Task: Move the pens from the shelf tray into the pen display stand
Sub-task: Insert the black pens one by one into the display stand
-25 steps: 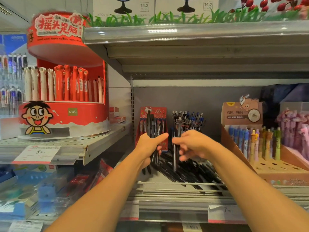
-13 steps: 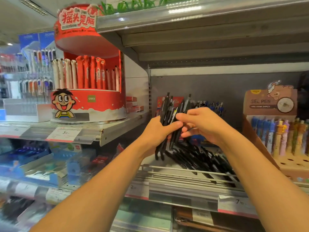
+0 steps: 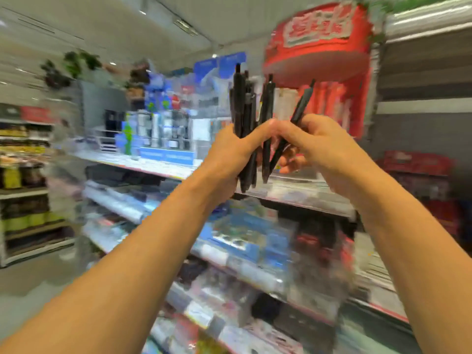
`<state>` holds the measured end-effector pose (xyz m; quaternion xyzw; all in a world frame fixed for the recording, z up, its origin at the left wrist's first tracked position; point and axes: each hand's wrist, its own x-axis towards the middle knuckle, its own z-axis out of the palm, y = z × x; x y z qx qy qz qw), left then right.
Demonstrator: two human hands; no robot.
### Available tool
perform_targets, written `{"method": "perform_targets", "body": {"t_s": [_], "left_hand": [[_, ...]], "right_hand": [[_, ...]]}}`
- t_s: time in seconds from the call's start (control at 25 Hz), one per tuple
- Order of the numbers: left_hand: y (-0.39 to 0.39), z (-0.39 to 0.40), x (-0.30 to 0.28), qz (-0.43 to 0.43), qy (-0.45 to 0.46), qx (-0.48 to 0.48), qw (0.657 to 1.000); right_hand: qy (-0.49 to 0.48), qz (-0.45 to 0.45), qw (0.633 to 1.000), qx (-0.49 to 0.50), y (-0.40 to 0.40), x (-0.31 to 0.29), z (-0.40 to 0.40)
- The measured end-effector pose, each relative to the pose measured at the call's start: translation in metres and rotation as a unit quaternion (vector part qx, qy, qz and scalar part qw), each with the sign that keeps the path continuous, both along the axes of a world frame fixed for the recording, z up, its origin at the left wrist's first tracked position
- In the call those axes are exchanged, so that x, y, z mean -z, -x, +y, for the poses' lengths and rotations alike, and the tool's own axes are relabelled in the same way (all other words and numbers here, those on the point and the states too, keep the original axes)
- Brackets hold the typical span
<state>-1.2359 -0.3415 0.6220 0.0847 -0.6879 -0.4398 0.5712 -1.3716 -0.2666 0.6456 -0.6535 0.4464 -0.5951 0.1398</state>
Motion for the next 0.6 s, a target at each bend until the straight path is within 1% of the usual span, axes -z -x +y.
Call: {"method": "perform_targets", "body": {"t_s": [0.12,0.24,0.4,0.6], "left_hand": [[-0.096,-0.062,0.015,0.011,-0.073,-0.06,0.995],[-0.184,-0.117,0.036,0.007,-0.121,-0.081,0.989],[-0.272,-0.184,0.064,0.021,-0.152,-0.125,0.98],[-0.355,-0.281,0.086,0.008,-0.137,-0.229,0.964]], "right_hand": [[-0.022,0.013,0.999,-0.02,-0.089,0.011,-0.074],[-0.05,0.026,0.998,-0.032,-0.168,0.025,-0.145],[-0.095,0.057,0.992,-0.053,-0.254,0.048,-0.234],[-0.146,0.122,0.977,-0.093,-0.339,0.071,-0.339]]}}
